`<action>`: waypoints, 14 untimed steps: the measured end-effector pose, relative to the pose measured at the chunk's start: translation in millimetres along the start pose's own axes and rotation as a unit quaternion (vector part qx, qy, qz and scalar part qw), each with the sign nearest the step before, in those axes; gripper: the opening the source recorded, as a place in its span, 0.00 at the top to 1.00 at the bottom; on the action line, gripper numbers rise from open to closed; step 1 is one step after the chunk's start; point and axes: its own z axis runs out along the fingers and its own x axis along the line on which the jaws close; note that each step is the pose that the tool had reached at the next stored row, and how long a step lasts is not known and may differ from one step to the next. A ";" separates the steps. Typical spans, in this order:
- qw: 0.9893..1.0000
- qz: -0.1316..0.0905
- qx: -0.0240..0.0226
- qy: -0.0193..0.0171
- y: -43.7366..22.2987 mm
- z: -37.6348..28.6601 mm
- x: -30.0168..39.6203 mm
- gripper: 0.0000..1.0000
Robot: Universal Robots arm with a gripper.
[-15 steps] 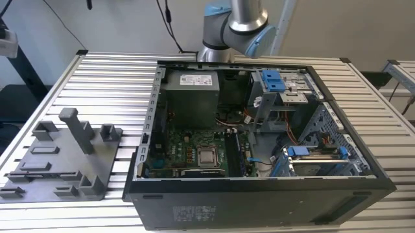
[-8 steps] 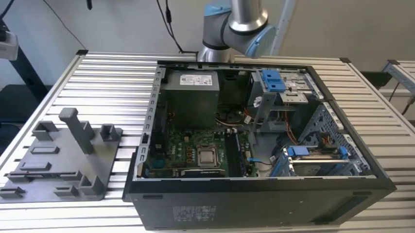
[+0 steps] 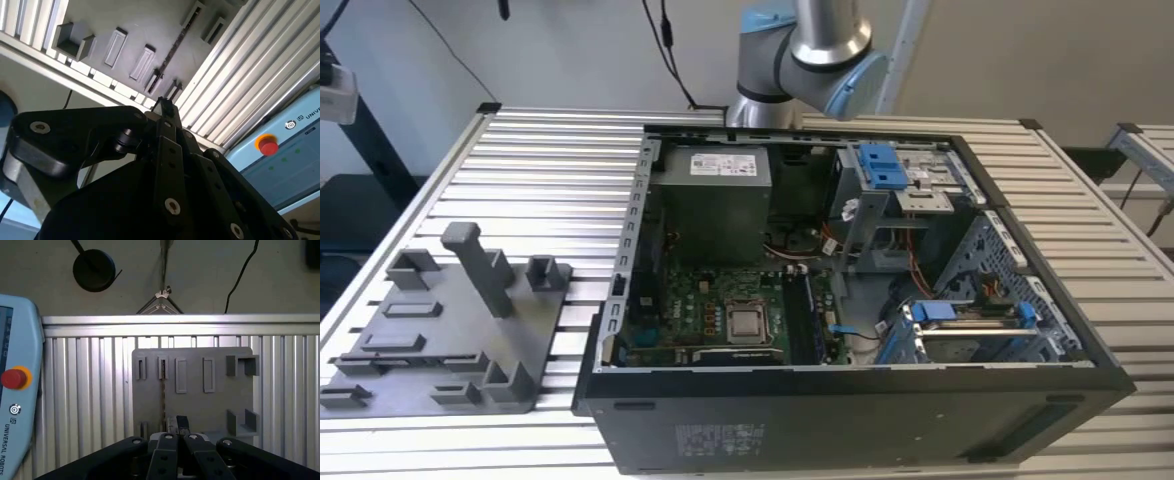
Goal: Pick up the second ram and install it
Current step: 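Pick up the second ram and move it above second insertion slot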
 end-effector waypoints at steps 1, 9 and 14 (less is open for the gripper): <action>1.000 0.000 0.000 0.000 0.0 0.0 0.0 0.82; 1.000 0.000 0.000 0.000 -0.1 -0.1 0.0 0.64; 1.000 -0.005 0.015 0.000 -0.4 2.8 0.2 0.64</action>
